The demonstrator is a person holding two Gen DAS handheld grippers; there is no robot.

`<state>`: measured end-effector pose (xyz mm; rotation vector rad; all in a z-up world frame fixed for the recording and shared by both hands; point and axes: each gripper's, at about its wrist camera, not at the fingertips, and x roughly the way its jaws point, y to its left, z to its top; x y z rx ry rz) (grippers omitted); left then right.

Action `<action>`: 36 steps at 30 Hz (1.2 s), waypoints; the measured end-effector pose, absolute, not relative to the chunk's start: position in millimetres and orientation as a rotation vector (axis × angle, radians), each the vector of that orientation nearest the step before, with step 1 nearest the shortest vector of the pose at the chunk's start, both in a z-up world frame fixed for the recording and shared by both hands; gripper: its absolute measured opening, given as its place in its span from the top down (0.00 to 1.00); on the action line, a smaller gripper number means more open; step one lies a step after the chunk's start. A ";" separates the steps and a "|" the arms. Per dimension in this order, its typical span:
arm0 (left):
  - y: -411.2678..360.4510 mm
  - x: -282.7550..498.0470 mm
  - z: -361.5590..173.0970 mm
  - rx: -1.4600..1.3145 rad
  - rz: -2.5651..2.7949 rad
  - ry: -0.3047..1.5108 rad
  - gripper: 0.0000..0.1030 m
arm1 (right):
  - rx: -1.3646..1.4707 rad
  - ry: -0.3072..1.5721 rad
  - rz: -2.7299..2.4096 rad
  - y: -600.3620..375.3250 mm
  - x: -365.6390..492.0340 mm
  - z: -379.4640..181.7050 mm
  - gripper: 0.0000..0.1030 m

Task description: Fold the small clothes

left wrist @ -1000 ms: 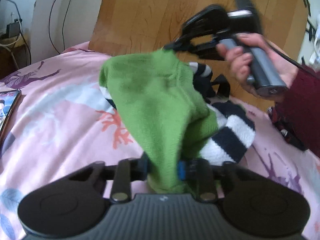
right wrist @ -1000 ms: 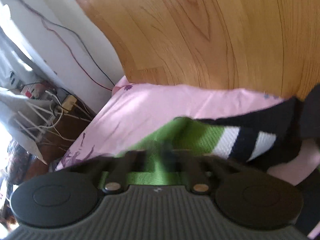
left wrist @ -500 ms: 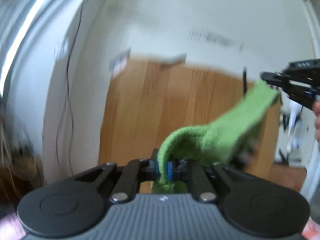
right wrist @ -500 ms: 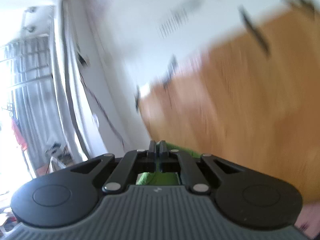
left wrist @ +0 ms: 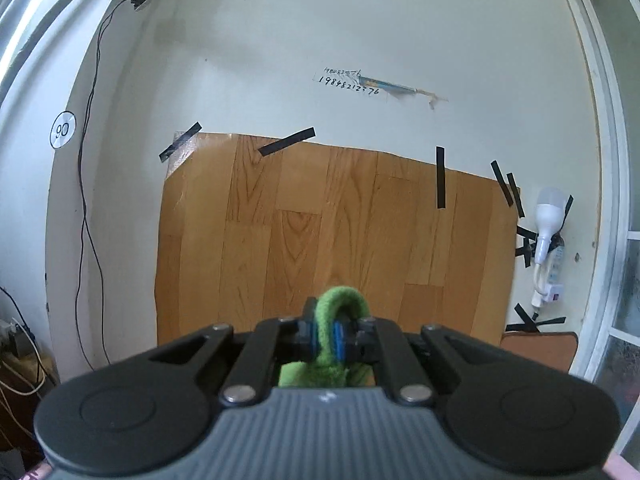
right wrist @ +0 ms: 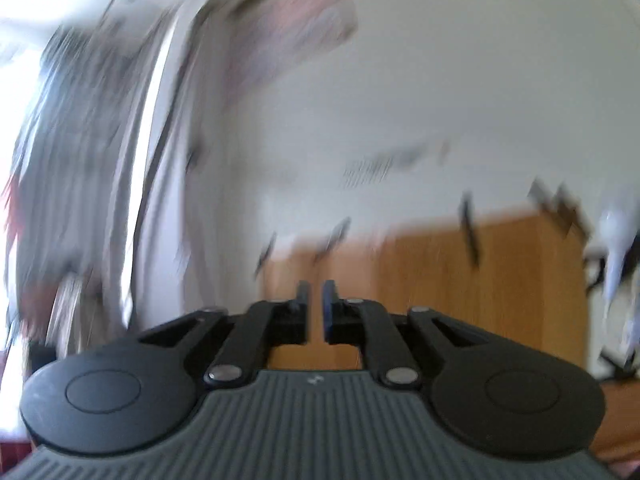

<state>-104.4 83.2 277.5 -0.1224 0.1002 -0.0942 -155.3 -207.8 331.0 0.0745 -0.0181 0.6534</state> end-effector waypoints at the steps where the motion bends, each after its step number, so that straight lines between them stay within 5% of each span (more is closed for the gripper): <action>1: 83.3 -104.9 278.5 -0.118 -0.091 0.094 0.94 | 0.012 0.018 0.645 -204.7 -163.8 293.1 0.60; 2: 84.6 -105.8 280.5 -0.120 -0.095 0.090 0.94 | -0.042 0.038 0.628 -201.0 -172.6 260.9 0.53; 7: 77.9 -115.1 300.6 -0.103 -0.112 0.069 0.94 | -0.221 0.229 0.756 -152.2 -198.1 116.7 0.53; 11: 63.5 -119.8 302.3 -0.069 -0.120 0.071 0.94 | -0.279 0.284 0.828 -113.0 -194.4 74.1 0.26; 13: 58.3 -121.6 301.1 -0.059 -0.118 0.073 0.94 | -0.296 0.250 0.803 -97.5 -189.1 65.4 0.26; 15: 58.5 -124.1 301.7 -0.064 -0.110 0.071 0.94 | -0.296 0.259 0.782 -83.3 -171.3 62.6 0.33; 16: 60.7 -126.1 303.1 -0.068 -0.103 0.069 0.94 | -0.304 0.278 0.773 -80.0 -166.9 63.3 0.72; 17: 64.2 -129.5 305.2 -0.072 -0.094 0.063 0.94 | -0.301 0.311 0.775 -82.8 -166.7 58.3 0.91; 31: 76.6 -214.4 403.0 -0.087 -0.076 -0.260 0.94 | -0.082 -0.195 0.408 -235.9 -155.1 335.2 0.91; 36: 78.5 -199.0 432.9 -0.077 -0.051 -0.238 0.93 | -0.038 -0.203 0.420 -237.4 -140.0 391.6 0.91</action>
